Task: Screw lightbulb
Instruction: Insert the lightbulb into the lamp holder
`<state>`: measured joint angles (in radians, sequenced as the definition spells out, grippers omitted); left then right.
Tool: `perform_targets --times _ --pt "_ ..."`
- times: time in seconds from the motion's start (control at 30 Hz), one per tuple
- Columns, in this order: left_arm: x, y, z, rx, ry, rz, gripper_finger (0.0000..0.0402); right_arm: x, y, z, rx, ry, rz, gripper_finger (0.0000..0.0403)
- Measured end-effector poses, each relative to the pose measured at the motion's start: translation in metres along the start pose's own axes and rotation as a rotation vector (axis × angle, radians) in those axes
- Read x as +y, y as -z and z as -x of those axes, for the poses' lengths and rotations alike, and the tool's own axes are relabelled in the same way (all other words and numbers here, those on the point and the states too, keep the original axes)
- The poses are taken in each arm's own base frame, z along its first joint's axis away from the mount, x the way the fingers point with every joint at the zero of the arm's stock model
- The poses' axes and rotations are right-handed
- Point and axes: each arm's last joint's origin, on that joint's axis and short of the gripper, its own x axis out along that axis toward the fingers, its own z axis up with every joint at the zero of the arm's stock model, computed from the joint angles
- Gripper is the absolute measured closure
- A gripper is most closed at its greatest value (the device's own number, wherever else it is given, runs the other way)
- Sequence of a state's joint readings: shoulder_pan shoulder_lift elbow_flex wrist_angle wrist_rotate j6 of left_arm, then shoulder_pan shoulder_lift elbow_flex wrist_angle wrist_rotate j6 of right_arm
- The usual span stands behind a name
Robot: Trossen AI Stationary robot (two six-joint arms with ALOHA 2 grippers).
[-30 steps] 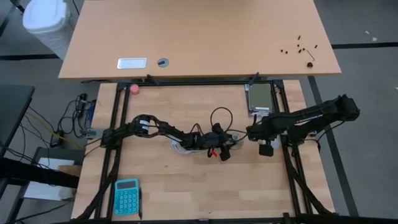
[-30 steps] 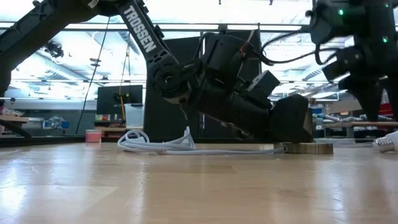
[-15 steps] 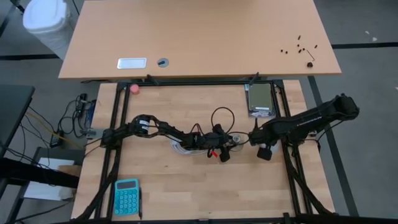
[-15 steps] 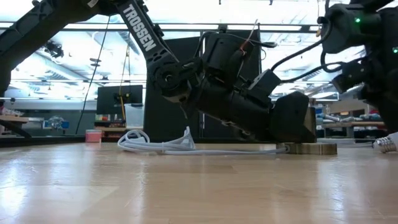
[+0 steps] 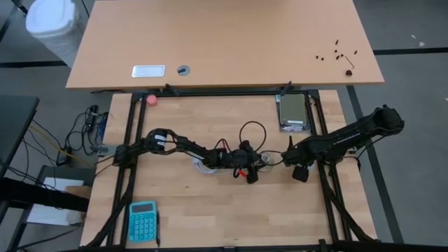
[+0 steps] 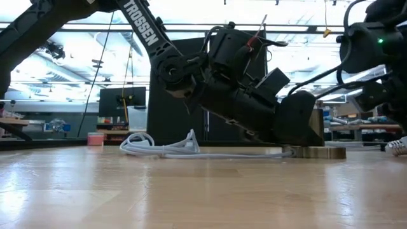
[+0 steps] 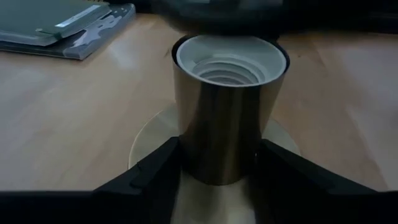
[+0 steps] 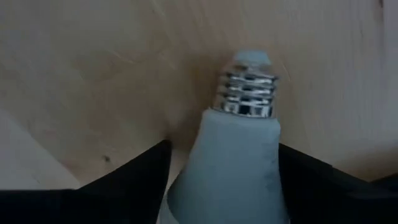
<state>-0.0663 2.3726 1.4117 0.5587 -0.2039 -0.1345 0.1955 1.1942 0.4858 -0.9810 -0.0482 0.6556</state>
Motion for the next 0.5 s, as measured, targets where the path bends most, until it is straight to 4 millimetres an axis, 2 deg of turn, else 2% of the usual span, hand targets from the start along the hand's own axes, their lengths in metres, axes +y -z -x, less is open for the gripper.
perform_targets --times 0.3,0.5 --pt "-0.0028 0.0006 0.0004 -0.002 0.013 -0.015 0.0181 0.0003 0.0 0.0 0.004 -0.008 -0.004 0.0214" --pt "-0.0033 -0.0038 0.003 0.0 0.018 -0.05 0.0182 0.0027 -0.0018 0.0038 0.005 -0.035 -0.001 0.0247"
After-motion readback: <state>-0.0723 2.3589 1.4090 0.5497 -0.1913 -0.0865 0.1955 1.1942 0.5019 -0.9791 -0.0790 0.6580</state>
